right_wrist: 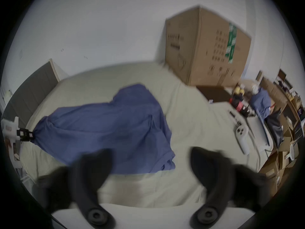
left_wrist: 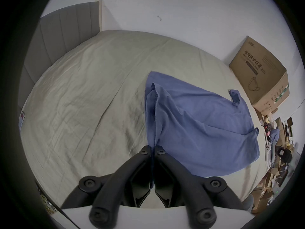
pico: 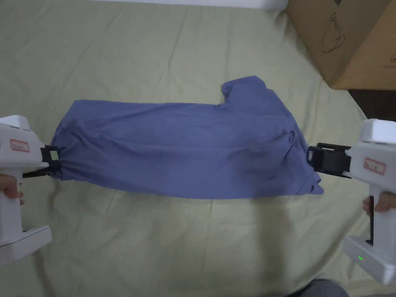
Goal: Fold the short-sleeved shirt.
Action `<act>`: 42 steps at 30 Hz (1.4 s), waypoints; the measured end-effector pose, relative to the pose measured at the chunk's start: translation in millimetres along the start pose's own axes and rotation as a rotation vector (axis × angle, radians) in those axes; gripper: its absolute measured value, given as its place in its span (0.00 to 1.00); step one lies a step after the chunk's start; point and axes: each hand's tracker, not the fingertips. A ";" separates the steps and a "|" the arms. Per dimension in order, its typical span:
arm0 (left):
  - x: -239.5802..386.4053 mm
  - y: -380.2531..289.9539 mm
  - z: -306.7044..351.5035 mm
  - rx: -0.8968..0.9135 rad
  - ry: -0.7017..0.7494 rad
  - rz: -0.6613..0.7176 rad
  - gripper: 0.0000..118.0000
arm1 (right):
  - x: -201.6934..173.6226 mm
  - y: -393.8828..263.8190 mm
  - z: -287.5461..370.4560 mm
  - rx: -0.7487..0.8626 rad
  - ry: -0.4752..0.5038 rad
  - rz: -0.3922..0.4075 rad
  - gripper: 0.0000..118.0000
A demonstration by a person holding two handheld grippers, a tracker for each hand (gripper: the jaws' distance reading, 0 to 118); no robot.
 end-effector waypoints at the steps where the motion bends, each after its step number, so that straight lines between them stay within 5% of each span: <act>1: 1.0 -0.1 3.0 0.004 -0.003 -0.005 0.00 | 5.4 5.4 -12.7 0.025 -0.077 0.056 0.99; 12: 4.7 -6.7 -10.5 -0.031 0.053 -0.026 0.00 | 39.1 -9.2 -127.4 -0.294 -0.230 -0.006 0.94; 15: 3.1 -6.2 -14.0 -0.039 0.060 -0.014 0.00 | 42.5 -16.0 -129.2 -0.271 -0.215 -0.045 0.60; 18: 3.1 -7.7 -15.2 -0.037 0.072 -0.004 0.00 | 45.7 -16.9 -127.9 -0.290 -0.097 -0.175 0.06; 19: 4.7 -7.7 -14.7 -0.031 0.081 -0.004 0.00 | 45.2 -12.8 -120.7 -0.281 -0.069 -0.215 0.05; 24: 3.7 -4.3 4.0 -0.020 0.064 0.026 0.00 | 47.2 3.2 -79.8 -0.267 -0.061 -0.146 0.05; 25: 2.0 -4.2 10.9 -0.008 0.054 0.033 0.00 | 51.4 9.1 -64.5 -0.188 -0.099 -0.205 0.05; 30: -17.7 -21.8 49.0 0.026 0.024 0.078 0.00 | 53.7 5.3 -4.8 -0.116 -0.016 -0.190 0.05; 39: -55.1 -122.0 65.0 -0.071 0.016 0.130 0.00 | 50.4 -96.5 25.1 -0.133 -0.012 -0.143 0.05; 42: -53.7 -143.0 61.6 -0.104 0.107 0.083 0.20 | 49.9 -116.1 24.1 -0.159 -0.046 -0.145 0.07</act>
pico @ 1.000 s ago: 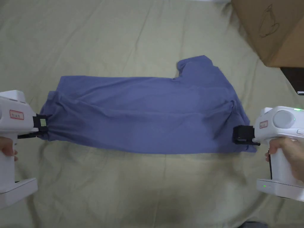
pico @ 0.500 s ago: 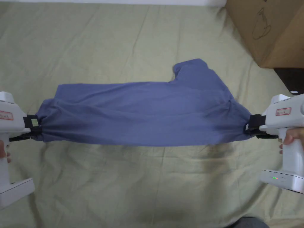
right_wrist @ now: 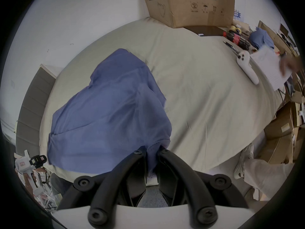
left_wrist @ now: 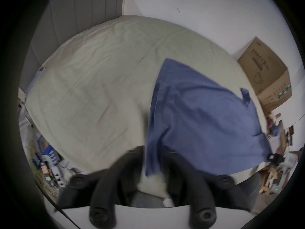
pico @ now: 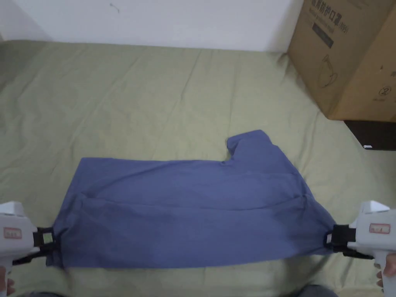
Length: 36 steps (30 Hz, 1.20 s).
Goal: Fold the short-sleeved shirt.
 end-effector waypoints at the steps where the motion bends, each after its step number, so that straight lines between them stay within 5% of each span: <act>1: -1.5 -1.5 2.2 0.008 0.009 -0.040 0.43 | 0.3 -0.4 3.6 0.011 0.004 -0.014 0.13; 3: -3.1 1.2 12.7 0.044 0.016 -0.042 0.77 | -1.3 5.7 15.3 0.026 -0.014 -0.025 0.40; 4: -3.0 5.6 24.0 0.110 0.012 -0.031 0.85 | -1.3 13.3 22.5 0.031 -0.024 -0.030 0.67; 5: -2.0 11.0 35.4 0.178 0.003 -0.021 0.86 | -2.8 20.6 32.2 0.089 -0.105 0.070 0.84; 6: -0.9 17.1 45.4 0.225 -0.006 -0.015 0.86 | -6.7 25.3 41.9 0.131 -0.129 0.091 0.90; 7: 3.2 23.9 58.6 0.286 -0.014 -0.004 0.86 | -9.8 28.7 55.6 0.133 -0.179 0.060 0.90; 10: 22.1 35.4 92.0 0.453 -0.033 -0.049 0.87 | -32.6 39.2 94.8 0.351 -0.172 0.161 0.90; 16: 73.7 19.8 134.3 0.822 0.025 -0.210 0.86 | -91.1 17.7 147.7 0.792 0.003 0.214 0.96; 18: 86.1 14.3 133.9 0.897 0.050 -0.268 0.83 | -106.0 7.8 152.2 0.855 -0.013 0.259 0.96; 19: 93.0 11.1 134.0 0.917 0.052 -0.309 0.76 | -111.8 3.7 151.9 0.881 -0.112 0.327 0.95; 22: 104.4 7.4 133.1 0.937 0.041 -0.317 0.47 | -124.3 -0.3 153.6 0.953 -0.094 0.351 0.93; 24: 107.9 6.5 133.3 0.934 0.010 -0.308 0.38 | -125.8 -0.8 149.6 0.918 -0.040 0.312 0.90; 26: 108.9 6.6 127.0 0.933 0.004 -0.305 0.15 | -128.9 -1.5 148.5 0.922 -0.012 0.307 0.65; 27: 109.5 5.5 125.4 0.934 0.003 -0.312 0.09 | -134.0 -3.1 149.4 0.890 0.139 0.279 0.44; 28: 110.4 3.7 123.9 0.939 0.006 -0.322 0.01 | -133.3 -1.1 146.2 0.889 0.131 0.272 0.11; 29: 110.5 2.7 123.2 0.937 0.009 -0.325 0.00 | -132.9 -1.2 143.3 0.885 0.133 0.259 0.00; 36: 106.7 13.7 111.4 0.882 -0.040 -0.311 0.00 | -135.4 6.5 130.0 0.840 0.161 0.275 0.00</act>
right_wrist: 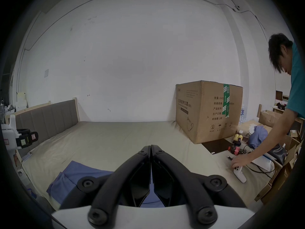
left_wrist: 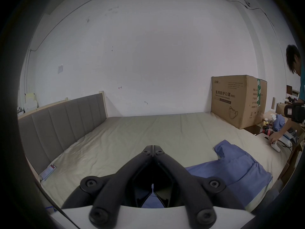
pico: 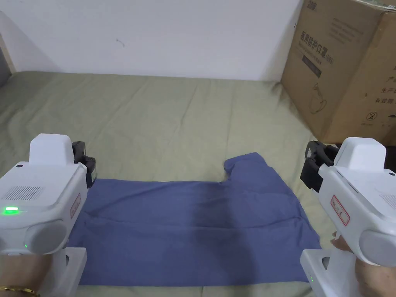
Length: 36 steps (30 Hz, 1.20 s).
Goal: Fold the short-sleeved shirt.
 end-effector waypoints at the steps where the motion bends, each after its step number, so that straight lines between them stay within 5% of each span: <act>1: -3.1 0.2 -5.9 -0.013 -0.005 0.004 0.00 | -0.3 -0.6 -2.1 -0.007 0.000 -0.003 0.00; 7: -22.4 8.7 -59.0 -0.113 -0.040 0.072 0.05 | -1.9 -2.6 -15.8 -0.015 -0.022 -0.025 0.00; 9: -30.1 11.5 -88.9 -0.214 -0.044 0.079 0.33 | -1.0 -6.0 -21.6 -0.026 -0.027 -0.038 0.00; 10: -32.3 13.2 -103.7 -0.257 -0.054 0.089 0.63 | 0.1 -7.7 -25.4 -0.036 -0.025 -0.042 0.00; 11: -34.0 13.0 -121.1 -0.308 -0.040 0.076 0.79 | 2.0 -10.4 -29.8 -0.041 -0.037 -0.022 0.00; 13: -36.8 7.9 -157.5 -0.413 0.007 0.033 0.92 | -4.4 -12.6 -36.5 -0.062 -0.044 -0.013 0.00; 23: -56.9 -53.0 -295.2 -0.872 0.008 0.087 0.92 | -0.9 -37.8 -78.7 -0.165 -0.097 0.056 0.00; 29: -61.0 -80.6 -330.8 -0.914 0.046 0.156 0.81 | 4.2 -47.5 -97.1 -0.214 -0.113 0.078 0.00; 32: -58.6 -87.5 -336.4 -0.924 0.033 0.161 0.53 | 8.1 -53.0 -102.4 -0.238 -0.121 0.074 0.00; 34: -53.6 -91.6 -336.6 -0.921 0.021 0.153 0.17 | 10.0 -57.3 -104.7 -0.252 -0.129 0.071 0.00; 36: -50.2 -96.8 -337.5 -0.935 0.005 0.148 0.03 | 12.4 -61.0 -106.8 -0.268 -0.128 0.070 0.00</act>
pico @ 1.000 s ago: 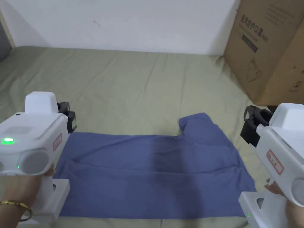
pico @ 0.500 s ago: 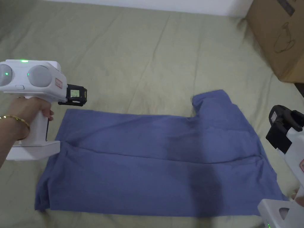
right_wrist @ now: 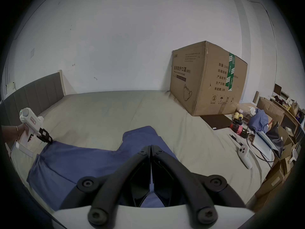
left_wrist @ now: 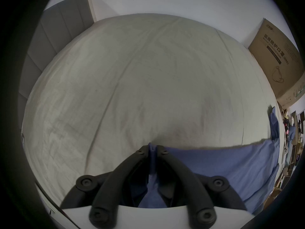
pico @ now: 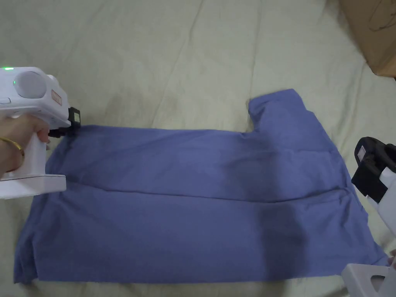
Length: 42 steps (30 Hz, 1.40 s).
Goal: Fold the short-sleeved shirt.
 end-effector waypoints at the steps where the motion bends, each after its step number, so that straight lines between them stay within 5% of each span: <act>1: 1.0 -2.0 -0.9 -0.004 -0.005 0.000 0.01 | 0.3 -1.0 -0.7 -0.005 -0.001 0.002 0.00; 15: -1.0 -18.5 71.8 0.194 -0.050 -0.059 0.00 | 37.6 59.6 -63.7 -0.131 0.070 -0.064 0.01; 16: -2.6 -20.0 76.4 0.205 -0.062 -0.056 0.00 | 40.9 64.1 -78.7 -0.194 0.114 -0.058 0.14; 17: -4.1 -21.3 80.6 0.211 -0.066 -0.050 0.00 | 45.2 72.4 -96.9 -0.243 0.109 -0.039 0.37; 19: -6.0 -21.8 86.0 0.219 -0.071 -0.041 0.00 | 51.7 79.9 -132.2 -0.375 0.114 -0.005 0.93; 20: -8.0 -22.6 88.7 0.227 -0.077 -0.031 0.00 | 56.4 79.2 -151.3 -0.434 0.116 -0.001 1.00; 22: -9.8 -22.6 92.3 0.230 -0.092 -0.007 0.00 | 63.7 75.7 -180.6 -0.528 0.123 -0.024 0.99; 23: -10.6 -22.8 93.4 0.230 -0.098 0.001 0.00 | 72.5 71.7 -198.0 -0.566 -0.054 -0.081 0.99; 26: -9.4 -24.1 95.6 0.231 -0.098 0.003 0.00 | 77.1 52.9 -229.0 -0.650 -0.143 -0.028 0.99; 30: -8.0 -25.2 99.5 0.228 -0.101 0.017 0.00 | 87.3 33.8 -264.5 -0.684 -0.171 -0.089 0.95; 32: -8.1 -25.5 99.7 0.231 -0.106 0.031 0.00 | 90.0 23.6 -275.3 -0.674 -0.172 -0.087 0.80; 36: -7.7 -22.6 94.4 0.227 -0.100 0.035 0.00 | 89.2 8.4 -281.5 -0.699 -0.180 -0.124 0.37; 39: -6.7 -24.3 91.2 0.220 -0.099 0.043 0.00 | 85.4 -1.3 -282.6 -0.719 -0.148 -0.129 0.17; 42: -4.3 -27.2 91.7 0.211 -0.094 0.046 0.00 | 80.3 0.5 -276.4 -0.688 -0.109 -0.148 0.07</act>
